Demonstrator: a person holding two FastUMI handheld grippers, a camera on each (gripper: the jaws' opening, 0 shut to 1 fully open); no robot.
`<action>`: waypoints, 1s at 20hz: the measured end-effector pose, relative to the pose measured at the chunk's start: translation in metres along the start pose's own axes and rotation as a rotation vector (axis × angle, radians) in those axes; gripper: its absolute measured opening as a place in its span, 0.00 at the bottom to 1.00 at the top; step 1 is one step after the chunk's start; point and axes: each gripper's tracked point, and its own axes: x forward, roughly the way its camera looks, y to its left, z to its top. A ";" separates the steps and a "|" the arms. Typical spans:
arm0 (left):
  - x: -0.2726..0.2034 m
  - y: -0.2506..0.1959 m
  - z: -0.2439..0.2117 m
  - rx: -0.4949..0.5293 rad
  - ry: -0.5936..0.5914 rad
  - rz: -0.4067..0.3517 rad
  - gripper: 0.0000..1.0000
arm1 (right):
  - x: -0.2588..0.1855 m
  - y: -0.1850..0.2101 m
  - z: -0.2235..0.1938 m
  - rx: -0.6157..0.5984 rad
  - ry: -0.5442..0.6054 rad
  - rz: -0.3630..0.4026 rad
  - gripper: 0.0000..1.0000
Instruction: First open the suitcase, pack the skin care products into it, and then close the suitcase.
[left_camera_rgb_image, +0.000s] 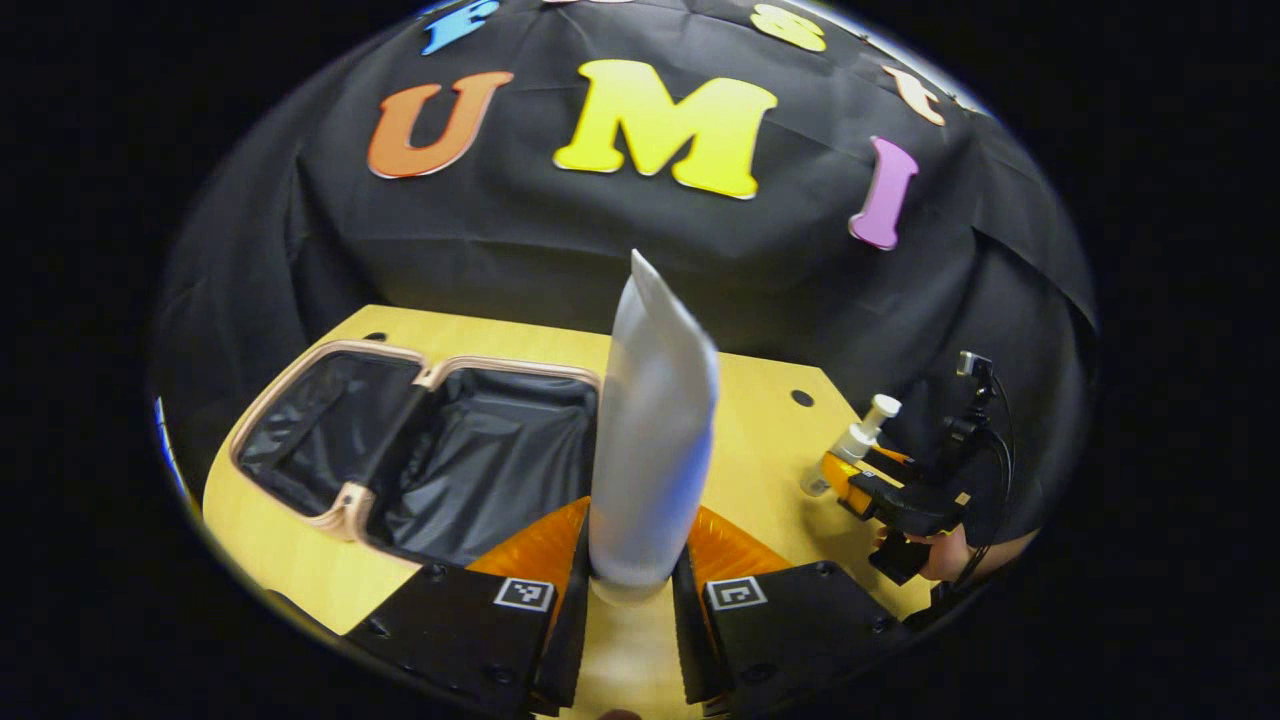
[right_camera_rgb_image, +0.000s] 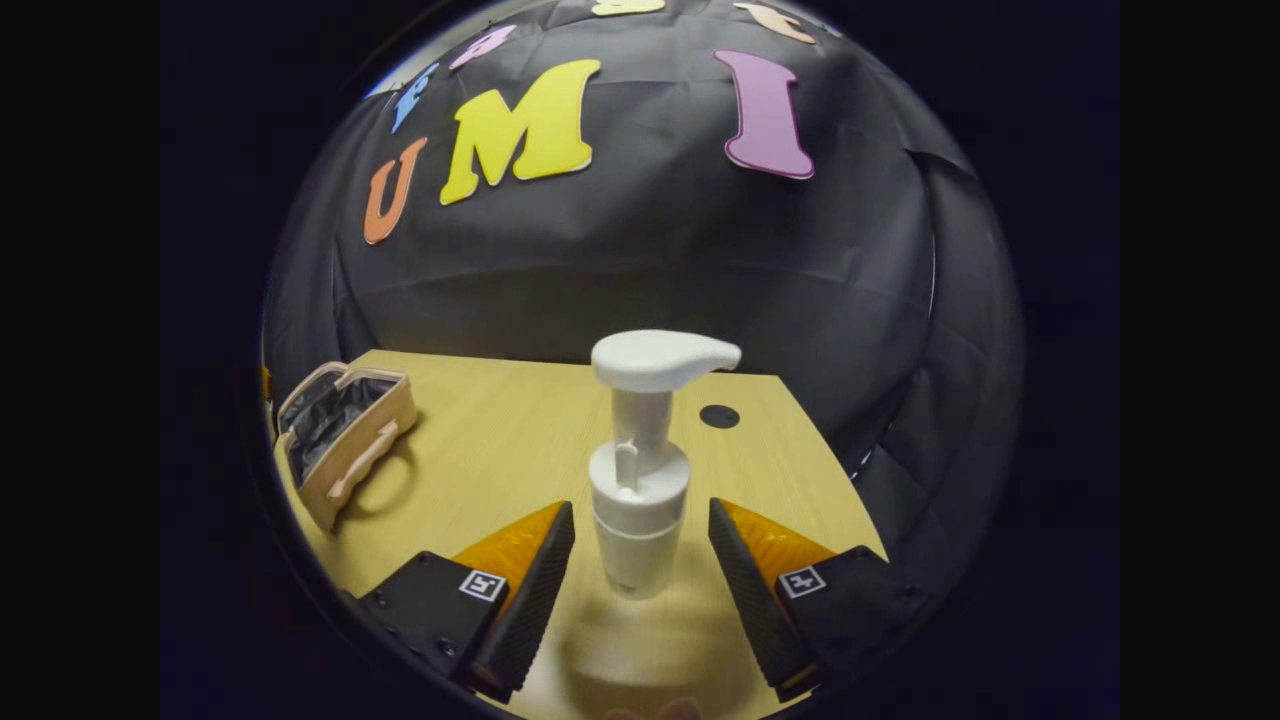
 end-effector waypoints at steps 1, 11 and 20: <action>-0.006 0.017 0.003 -0.016 -0.002 0.024 0.41 | 0.007 0.000 -0.003 -0.002 0.008 -0.003 0.80; 0.026 0.115 0.013 -0.046 0.157 -0.109 0.41 | -0.024 0.014 0.016 0.036 0.074 -0.009 0.47; 0.115 0.129 -0.045 -0.087 0.576 -0.422 0.40 | -0.182 0.108 0.079 0.138 0.120 0.242 0.47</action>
